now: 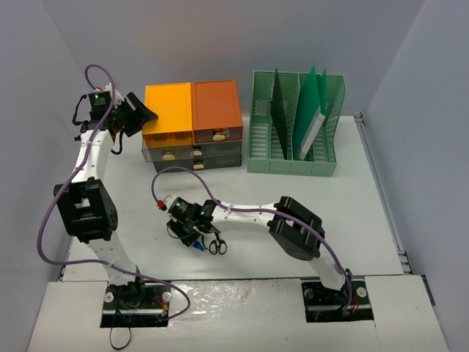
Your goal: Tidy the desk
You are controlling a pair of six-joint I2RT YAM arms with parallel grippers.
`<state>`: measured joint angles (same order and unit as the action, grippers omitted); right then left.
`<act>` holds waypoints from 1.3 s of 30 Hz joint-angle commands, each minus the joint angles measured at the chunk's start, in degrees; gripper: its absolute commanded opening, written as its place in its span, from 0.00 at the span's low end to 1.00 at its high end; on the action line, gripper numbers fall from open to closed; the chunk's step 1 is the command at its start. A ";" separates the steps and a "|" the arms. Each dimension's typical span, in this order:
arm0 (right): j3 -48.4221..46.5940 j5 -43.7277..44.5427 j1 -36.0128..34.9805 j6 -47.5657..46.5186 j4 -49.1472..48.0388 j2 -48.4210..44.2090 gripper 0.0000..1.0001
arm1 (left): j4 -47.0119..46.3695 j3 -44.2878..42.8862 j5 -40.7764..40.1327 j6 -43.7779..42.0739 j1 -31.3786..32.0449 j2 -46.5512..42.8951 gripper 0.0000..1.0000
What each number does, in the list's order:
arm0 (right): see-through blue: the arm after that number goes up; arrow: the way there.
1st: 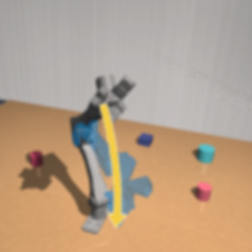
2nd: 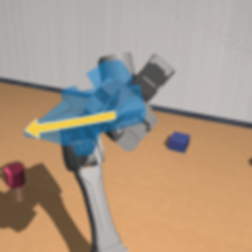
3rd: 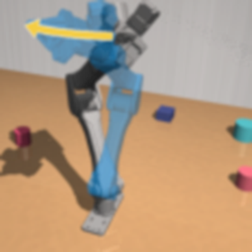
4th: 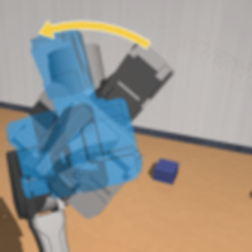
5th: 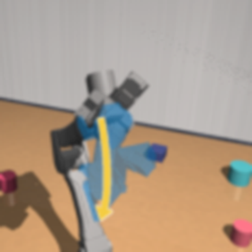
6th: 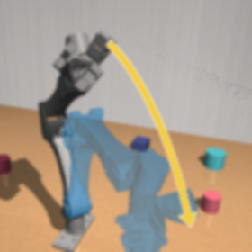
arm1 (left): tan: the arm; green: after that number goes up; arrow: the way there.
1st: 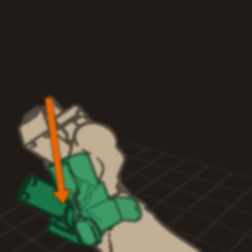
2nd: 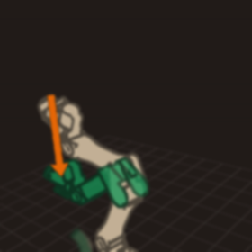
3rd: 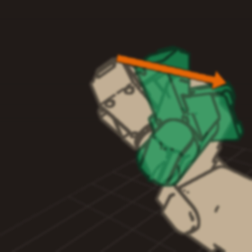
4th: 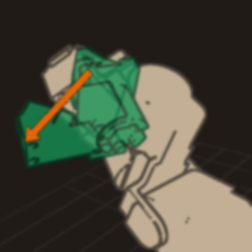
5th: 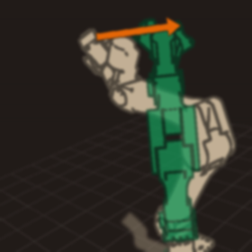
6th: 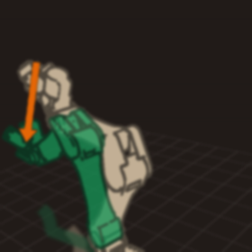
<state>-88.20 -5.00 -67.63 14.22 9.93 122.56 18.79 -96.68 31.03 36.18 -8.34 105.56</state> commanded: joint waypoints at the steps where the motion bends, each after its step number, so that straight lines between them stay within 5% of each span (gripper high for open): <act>1: -1.89 3.77 -0.72 0.78 0.65 -6.06 0.00 | 5.30 -0.41 -1.67 -2.79 0.08 1.67 0.60; 11: -11.50 14.70 -0.57 -1.10 4.56 -15.88 0.00 | 5.21 0.11 -1.79 -2.70 -0.01 1.49 0.60; 19: -22.06 26.33 -0.17 -7.21 5.02 -15.25 0.00 | 5.03 0.62 -1.85 -2.79 -0.01 1.14 0.60; 30: -41.18 12.13 10.00 -19.28 5.10 -4.87 0.00 | 4.59 1.16 -1.59 -2.45 0.25 0.97 0.60; 39: -50.52 10.25 13.77 -27.45 -4.71 3.19 0.00 | 6.19 -0.82 -1.65 -3.13 0.43 0.46 0.60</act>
<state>-134.90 8.91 -54.15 -8.73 15.29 124.72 18.81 -96.72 31.10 36.19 -8.36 105.56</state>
